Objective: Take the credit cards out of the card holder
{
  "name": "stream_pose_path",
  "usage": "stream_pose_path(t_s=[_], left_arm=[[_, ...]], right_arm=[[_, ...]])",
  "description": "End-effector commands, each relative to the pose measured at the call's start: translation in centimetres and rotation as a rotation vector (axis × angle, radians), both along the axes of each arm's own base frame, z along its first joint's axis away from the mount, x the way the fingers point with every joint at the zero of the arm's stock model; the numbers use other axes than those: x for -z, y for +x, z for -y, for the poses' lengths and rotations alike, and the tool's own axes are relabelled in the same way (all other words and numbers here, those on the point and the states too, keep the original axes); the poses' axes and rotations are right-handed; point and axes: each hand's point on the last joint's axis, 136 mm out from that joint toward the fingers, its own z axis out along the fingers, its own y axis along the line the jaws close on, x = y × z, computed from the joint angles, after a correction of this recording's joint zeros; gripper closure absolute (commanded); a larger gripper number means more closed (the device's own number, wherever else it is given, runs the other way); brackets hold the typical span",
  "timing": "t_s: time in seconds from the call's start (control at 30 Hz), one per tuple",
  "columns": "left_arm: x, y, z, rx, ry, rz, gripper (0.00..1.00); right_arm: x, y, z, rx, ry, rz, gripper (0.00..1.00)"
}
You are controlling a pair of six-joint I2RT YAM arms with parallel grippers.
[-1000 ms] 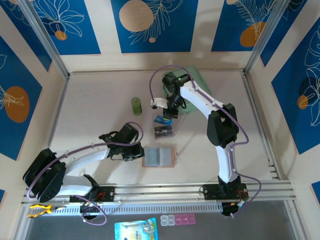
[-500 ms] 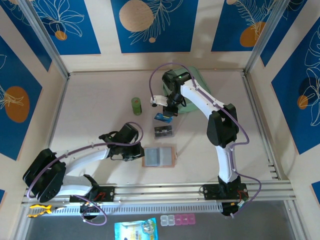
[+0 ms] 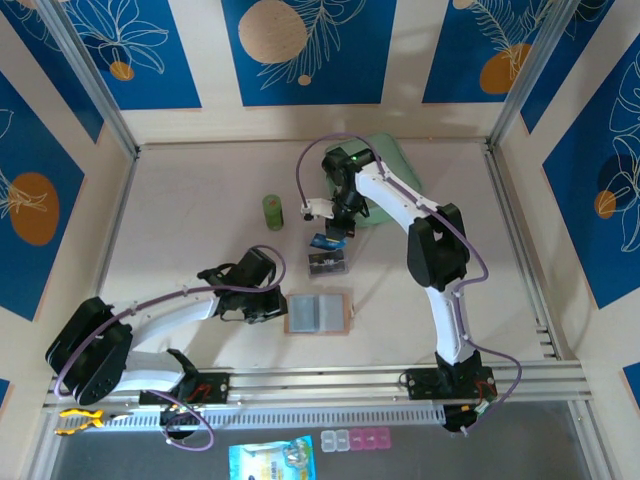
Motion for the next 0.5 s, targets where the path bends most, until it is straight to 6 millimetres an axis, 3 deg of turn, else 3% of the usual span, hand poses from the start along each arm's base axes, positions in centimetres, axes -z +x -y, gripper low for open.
stream_pose_path(t_s=[0.0,0.47], left_arm=[[0.1,-0.1,-0.7,-0.011,0.017,-0.008,0.87],[0.1,0.0,-0.7,-0.015,0.016,-0.010,0.87]], right_arm=[[1.3,-1.1,-0.1,-0.023,-0.008,-0.082,1.00],[2.5,-2.1,-1.2,-0.040,0.031,-0.160,1.00]])
